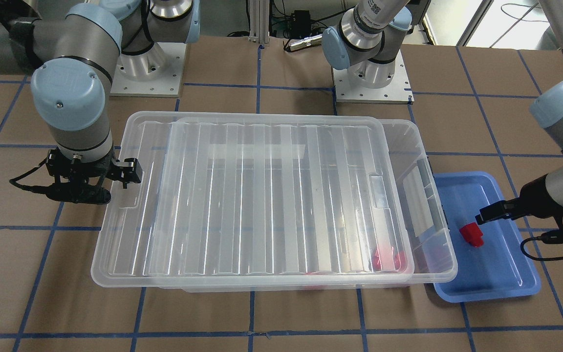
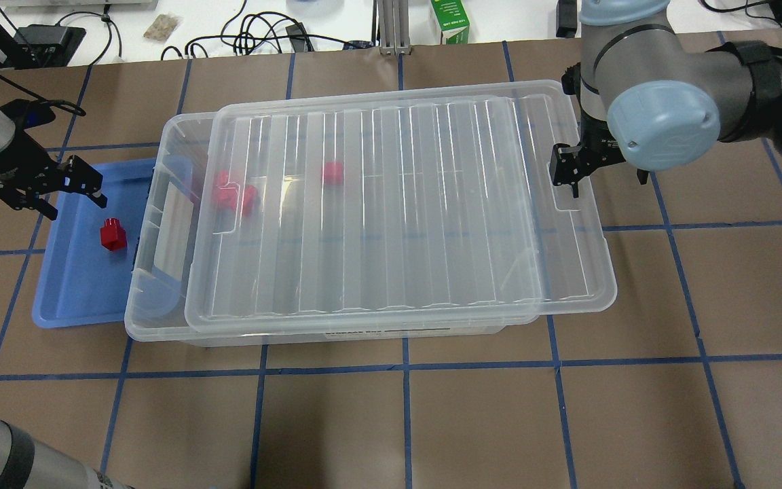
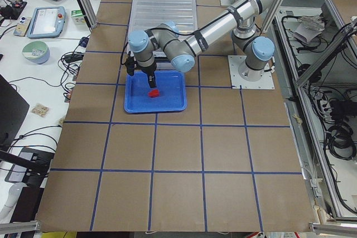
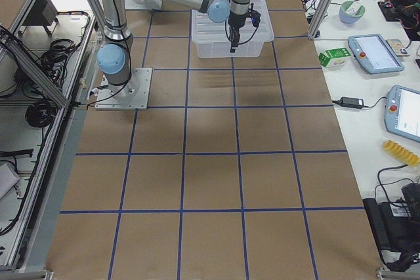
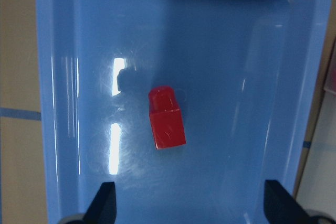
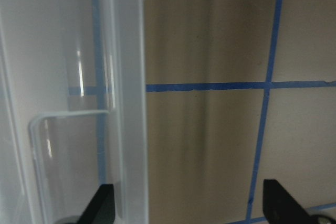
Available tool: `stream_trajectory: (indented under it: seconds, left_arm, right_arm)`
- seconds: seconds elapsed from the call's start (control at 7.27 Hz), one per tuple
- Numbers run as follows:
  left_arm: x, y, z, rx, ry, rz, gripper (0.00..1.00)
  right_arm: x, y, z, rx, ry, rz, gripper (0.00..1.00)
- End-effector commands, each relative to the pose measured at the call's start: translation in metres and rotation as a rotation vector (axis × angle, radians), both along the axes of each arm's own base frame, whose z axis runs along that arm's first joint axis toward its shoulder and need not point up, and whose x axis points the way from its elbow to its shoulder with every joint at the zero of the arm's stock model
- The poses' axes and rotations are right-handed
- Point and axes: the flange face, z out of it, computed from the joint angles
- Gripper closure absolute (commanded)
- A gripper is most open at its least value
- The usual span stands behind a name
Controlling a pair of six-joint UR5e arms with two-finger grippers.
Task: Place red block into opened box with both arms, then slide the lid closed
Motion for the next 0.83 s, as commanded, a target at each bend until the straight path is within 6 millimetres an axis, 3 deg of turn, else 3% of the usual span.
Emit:
stream_trajectory:
  seconds: [0.0, 0.28, 0.55, 0.69]
  left_arm:
    - [-0.001, 0.005, -0.049, -0.023, -0.02, 0.005, 0.0]
    - [-0.006, 0.013, -0.077, 0.01, -0.004, 0.005, 0.0]
    - [-0.005, 0.013, -0.085, 0.008, -0.006, -0.004, 0.01]
    - [-0.006, 0.012, -0.087, 0.011, -0.005, -0.012, 0.56]
  right_arm:
    - [-0.038, -0.004, 0.003, 0.022, 0.101, -0.001, 0.0]
    - [-0.088, -0.007, 0.004, 0.067, 0.159, 0.002, 0.0]
    - [-0.124, -0.007, 0.005, 0.088, 0.15, -0.017, 0.0]
    - [-0.13, -0.007, 0.005, 0.091, 0.149, -0.025, 0.0]
